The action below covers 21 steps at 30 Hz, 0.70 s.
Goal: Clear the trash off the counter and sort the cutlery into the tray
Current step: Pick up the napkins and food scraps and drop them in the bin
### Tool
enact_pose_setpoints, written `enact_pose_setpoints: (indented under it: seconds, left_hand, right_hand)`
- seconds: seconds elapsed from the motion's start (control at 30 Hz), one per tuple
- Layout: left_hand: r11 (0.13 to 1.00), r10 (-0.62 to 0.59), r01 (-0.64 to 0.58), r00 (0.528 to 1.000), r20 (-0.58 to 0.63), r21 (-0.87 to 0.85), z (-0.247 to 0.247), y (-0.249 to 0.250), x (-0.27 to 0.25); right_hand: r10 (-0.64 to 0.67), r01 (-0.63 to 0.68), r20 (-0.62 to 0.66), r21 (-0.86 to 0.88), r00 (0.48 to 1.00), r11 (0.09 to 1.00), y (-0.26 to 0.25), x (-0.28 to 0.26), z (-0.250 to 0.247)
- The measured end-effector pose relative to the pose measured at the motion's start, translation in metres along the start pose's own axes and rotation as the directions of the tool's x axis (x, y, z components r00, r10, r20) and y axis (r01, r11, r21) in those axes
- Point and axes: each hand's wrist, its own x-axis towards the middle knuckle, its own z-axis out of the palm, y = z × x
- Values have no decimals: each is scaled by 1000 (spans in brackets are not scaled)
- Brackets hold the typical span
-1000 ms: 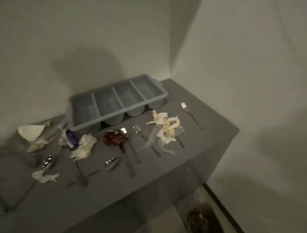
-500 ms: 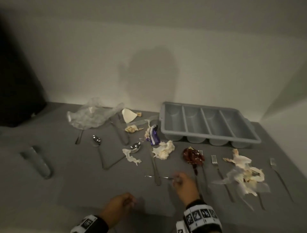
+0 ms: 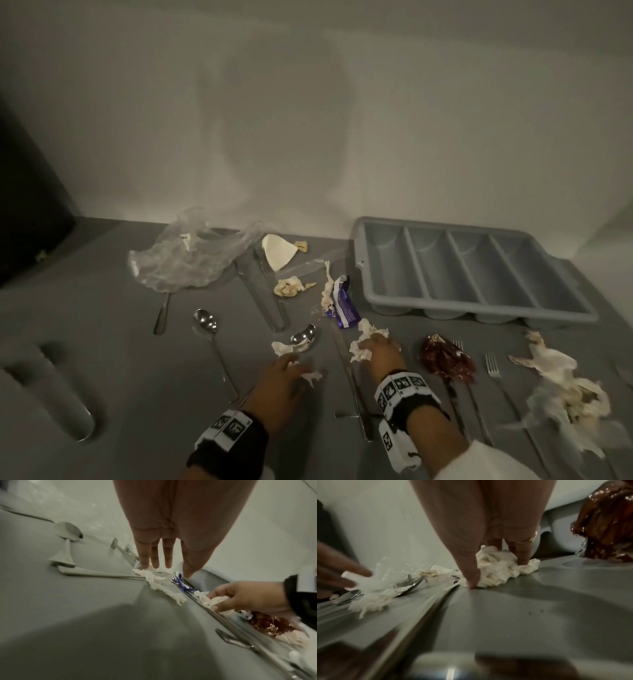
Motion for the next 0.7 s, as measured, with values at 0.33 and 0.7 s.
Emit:
enact_pose_setpoints:
  seconds: [0.33,0.7]
  left_hand:
    - [996,85,-81,992,91,-49,0,0,29]
    - [956,-85,81,996,-3,-282,-46,64,180]
  right_hand:
    - [201,-4,-245,626,949,780,23,-49,-2]
    - [383,29,-322,797,866,604,61,-89,0]
